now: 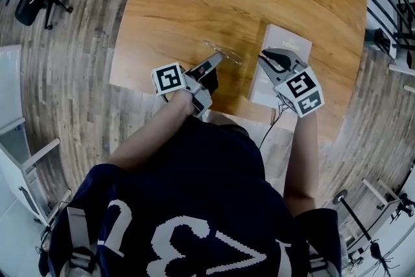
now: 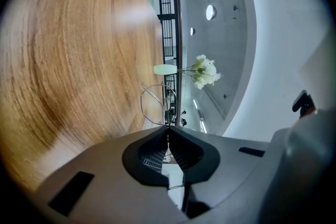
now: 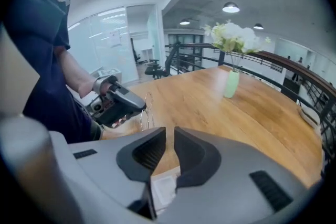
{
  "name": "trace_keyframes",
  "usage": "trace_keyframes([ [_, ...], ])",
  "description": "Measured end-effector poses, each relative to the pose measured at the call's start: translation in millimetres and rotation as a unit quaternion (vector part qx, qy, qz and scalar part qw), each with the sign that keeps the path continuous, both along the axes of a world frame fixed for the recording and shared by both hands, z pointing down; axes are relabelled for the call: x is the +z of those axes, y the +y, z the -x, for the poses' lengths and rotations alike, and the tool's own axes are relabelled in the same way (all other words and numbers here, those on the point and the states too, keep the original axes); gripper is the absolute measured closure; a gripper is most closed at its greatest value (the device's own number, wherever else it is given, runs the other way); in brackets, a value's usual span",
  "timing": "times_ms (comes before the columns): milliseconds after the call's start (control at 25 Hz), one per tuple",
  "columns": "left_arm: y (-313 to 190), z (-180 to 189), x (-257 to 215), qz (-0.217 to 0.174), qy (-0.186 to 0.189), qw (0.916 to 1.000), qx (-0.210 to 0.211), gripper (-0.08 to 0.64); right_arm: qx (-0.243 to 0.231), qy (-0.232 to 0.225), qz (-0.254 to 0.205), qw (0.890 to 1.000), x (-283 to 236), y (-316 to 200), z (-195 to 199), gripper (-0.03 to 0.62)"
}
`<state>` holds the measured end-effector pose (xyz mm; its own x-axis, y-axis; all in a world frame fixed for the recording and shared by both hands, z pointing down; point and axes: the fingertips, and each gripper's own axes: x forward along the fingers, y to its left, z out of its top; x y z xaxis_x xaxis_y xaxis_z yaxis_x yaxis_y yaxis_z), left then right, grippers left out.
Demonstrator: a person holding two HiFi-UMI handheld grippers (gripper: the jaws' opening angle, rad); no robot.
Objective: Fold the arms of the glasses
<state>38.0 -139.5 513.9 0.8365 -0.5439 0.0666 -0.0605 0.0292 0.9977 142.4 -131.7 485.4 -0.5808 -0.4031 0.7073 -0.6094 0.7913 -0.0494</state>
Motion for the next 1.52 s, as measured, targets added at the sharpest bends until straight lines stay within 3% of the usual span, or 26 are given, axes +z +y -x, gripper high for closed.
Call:
trace_keyframes([
  [120, -1, -5, 22, 0.029, -0.033, 0.999, -0.008, 0.54, 0.053, -0.042, -0.005, 0.998, -4, -2, -11, 0.526],
  [280, -2, -18, 43, 0.051, -0.054, 0.9972, -0.002, 0.54, 0.088, -0.079, -0.014, 0.993, -10, 0, -17, 0.535],
  [760, -6, -29, 59, 0.042, -0.084, 0.9954, 0.017, 0.54, 0.137, -0.12, -0.043, 0.982, -24, 2, -31, 0.548],
  [840, -8, -27, 53, 0.023, -0.093, 0.9951, 0.023, 0.54, 0.148, -0.128, -0.054, 0.979, -30, -2, -32, 0.55],
  [960, -18, -21, 30, -0.036, -0.117, 0.9919, 0.034, 0.54, 0.178, -0.156, -0.075, 0.969, -45, -11, -37, 0.552],
  [1080, -38, -11, -10, -0.133, -0.146, 0.9795, 0.039, 0.54, 0.241, -0.216, -0.116, 0.939, -76, -25, -49, 0.558],
  [1160, -56, 1, -48, -0.223, -0.179, 0.9579, 0.028, 0.541, 0.281, -0.249, -0.15, 0.915, -101, -33, -60, 0.561],
  [1200, -65, 8, -68, -0.272, -0.202, 0.9406, 0.021, 0.541, 0.292, -0.252, -0.169, 0.907, -113, -35, -63, 0.561],
  [1280, -80, 20, -107, -0.364, -0.255, 0.8959, 0.011, 0.543, 0.301, -0.24, -0.206, 0.9, -136, -38, -66, 0.561],
  [1440, -95, 34, -178, -0.5, -0.348, 0.7933, -0.014, 0.545, 0.306, -0.218, -0.269, 0.887, -178, -38, -67, 0.565],
  [1520, -97, 40, -206, -0.537, -0.374, 0.7549, -0.036, 0.545, 0.305, -0.217, -0.291, 0.881, -196, -37, -64, 0.566],
])
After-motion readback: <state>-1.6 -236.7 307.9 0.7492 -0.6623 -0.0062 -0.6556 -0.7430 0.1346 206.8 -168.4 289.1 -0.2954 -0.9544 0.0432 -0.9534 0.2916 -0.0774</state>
